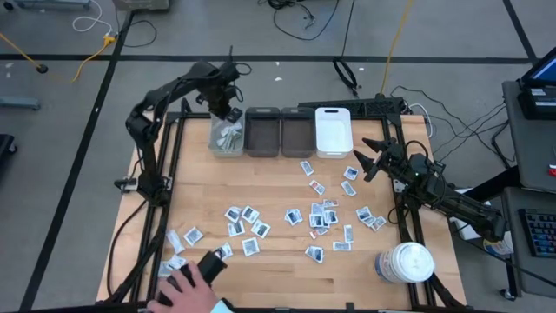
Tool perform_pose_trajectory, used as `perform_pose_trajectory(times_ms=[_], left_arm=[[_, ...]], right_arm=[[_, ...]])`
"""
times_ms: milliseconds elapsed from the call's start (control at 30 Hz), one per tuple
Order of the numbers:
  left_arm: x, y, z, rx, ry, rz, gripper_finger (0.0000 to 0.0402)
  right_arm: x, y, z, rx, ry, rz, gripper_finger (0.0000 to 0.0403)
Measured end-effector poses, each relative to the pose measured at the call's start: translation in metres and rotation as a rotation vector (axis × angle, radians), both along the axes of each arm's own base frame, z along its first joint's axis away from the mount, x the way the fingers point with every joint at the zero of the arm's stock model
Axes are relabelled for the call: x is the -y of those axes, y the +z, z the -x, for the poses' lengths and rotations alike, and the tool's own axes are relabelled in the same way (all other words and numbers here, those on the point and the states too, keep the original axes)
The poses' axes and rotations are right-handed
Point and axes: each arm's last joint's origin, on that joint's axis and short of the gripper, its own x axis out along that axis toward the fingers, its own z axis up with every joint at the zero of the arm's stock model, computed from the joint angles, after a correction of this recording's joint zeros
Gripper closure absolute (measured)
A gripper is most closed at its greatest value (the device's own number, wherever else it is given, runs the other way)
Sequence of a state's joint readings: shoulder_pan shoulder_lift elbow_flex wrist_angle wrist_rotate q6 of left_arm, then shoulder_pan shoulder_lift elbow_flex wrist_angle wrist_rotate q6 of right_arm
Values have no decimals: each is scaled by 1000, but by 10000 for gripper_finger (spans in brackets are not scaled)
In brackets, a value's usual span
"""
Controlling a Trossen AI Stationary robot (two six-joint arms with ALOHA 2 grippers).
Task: Pick & Place First Aid Supplies
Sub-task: Put the bandage into the gray bin
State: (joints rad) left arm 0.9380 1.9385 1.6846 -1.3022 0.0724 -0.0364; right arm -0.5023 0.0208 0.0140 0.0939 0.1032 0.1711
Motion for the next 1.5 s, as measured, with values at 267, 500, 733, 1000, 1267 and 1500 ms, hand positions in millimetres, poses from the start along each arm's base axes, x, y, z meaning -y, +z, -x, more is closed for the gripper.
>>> perform_pose_trajectory(times_ms=[267,500,733,1000,1267,1500], left_arm=[[-3,-29,-10,4,-19,-46,401],[-5,-44,-12,13,36,-106,401],[-1,-49,-23,22,95,-159,395],[-2,-49,-24,29,105,-185,325],[-1,-49,-25,54,78,-158,199],[0,-30,-15,72,119,-182,142]], right_arm=[[0,0,0,0,0,0,105],[0,0,0,0,0,0,105],[0,0,0,0,0,0,105],[0,0,0,0,0,0,105],[0,0,0,0,0,0,105],[0,0,0,0,0,0,105]])
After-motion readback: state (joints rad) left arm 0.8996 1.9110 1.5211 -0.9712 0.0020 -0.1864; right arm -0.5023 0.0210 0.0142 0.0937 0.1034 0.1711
